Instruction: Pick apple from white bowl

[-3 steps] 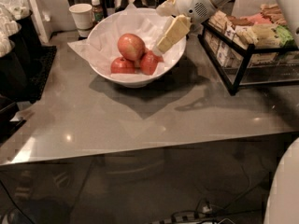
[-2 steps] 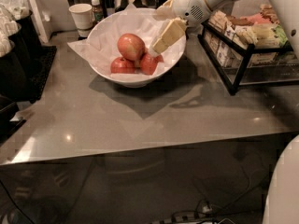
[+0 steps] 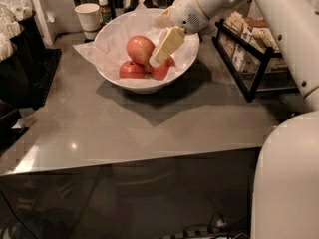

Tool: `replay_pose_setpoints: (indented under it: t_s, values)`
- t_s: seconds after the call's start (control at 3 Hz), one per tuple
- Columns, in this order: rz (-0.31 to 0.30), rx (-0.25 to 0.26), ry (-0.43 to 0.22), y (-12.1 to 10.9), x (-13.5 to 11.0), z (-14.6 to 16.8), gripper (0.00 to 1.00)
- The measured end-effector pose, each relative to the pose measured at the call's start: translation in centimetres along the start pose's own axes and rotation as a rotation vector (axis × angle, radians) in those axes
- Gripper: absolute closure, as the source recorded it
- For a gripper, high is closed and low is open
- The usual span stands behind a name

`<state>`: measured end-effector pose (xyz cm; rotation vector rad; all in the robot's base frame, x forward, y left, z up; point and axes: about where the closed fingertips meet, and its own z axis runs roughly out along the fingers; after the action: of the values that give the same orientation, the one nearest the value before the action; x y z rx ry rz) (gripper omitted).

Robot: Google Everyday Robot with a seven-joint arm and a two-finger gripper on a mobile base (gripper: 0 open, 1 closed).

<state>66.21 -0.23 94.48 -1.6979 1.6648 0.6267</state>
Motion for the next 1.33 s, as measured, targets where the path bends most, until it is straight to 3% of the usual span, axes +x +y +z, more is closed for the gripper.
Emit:
replay_pose_setpoints:
  t_s: [1.33]
  values:
    - [0.012, -0.089, -0.013, -2.2, 0.1, 5.5, 0.18]
